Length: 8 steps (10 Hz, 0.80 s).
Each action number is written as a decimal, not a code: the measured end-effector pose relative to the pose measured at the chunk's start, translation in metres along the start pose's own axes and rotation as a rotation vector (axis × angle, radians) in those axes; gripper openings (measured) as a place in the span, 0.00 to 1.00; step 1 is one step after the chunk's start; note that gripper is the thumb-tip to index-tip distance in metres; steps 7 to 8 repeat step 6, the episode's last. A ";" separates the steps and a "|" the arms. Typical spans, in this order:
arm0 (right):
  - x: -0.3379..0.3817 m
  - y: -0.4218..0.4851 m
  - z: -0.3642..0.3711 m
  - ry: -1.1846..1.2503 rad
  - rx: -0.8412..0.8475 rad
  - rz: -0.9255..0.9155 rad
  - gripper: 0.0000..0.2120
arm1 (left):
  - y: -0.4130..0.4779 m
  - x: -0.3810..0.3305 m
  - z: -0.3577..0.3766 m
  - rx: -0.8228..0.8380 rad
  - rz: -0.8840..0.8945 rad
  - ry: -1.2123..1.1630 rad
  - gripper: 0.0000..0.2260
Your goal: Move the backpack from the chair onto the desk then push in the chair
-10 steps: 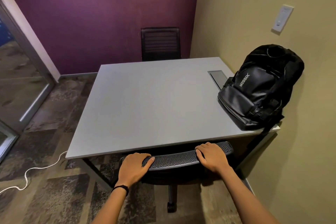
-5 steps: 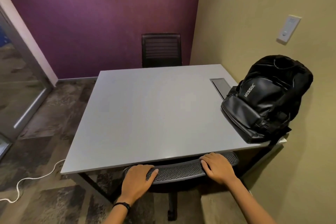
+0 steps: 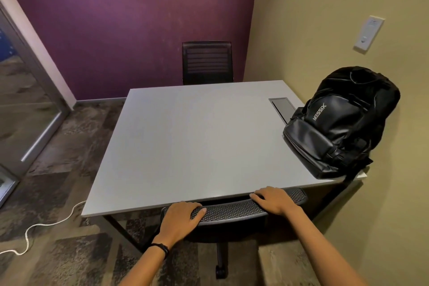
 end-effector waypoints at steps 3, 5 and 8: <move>0.003 -0.002 -0.002 0.061 0.041 0.042 0.26 | 0.015 0.006 -0.001 0.101 -0.063 -0.053 0.18; 0.002 0.007 -0.002 0.099 0.010 0.067 0.25 | 0.027 0.017 0.004 0.231 -0.130 -0.130 0.16; 0.004 0.021 -0.009 0.155 0.042 0.064 0.17 | 0.036 0.013 0.001 0.251 -0.116 -0.135 0.15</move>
Point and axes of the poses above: each hand's wrist, its own y-axis towards the middle knuckle, its own z-axis out of the palm, x = y × z, the point moved 5 cm from there along y, towards the middle knuckle, and after that the axes turned 3 degrees about -z, right-handed, at the moved point
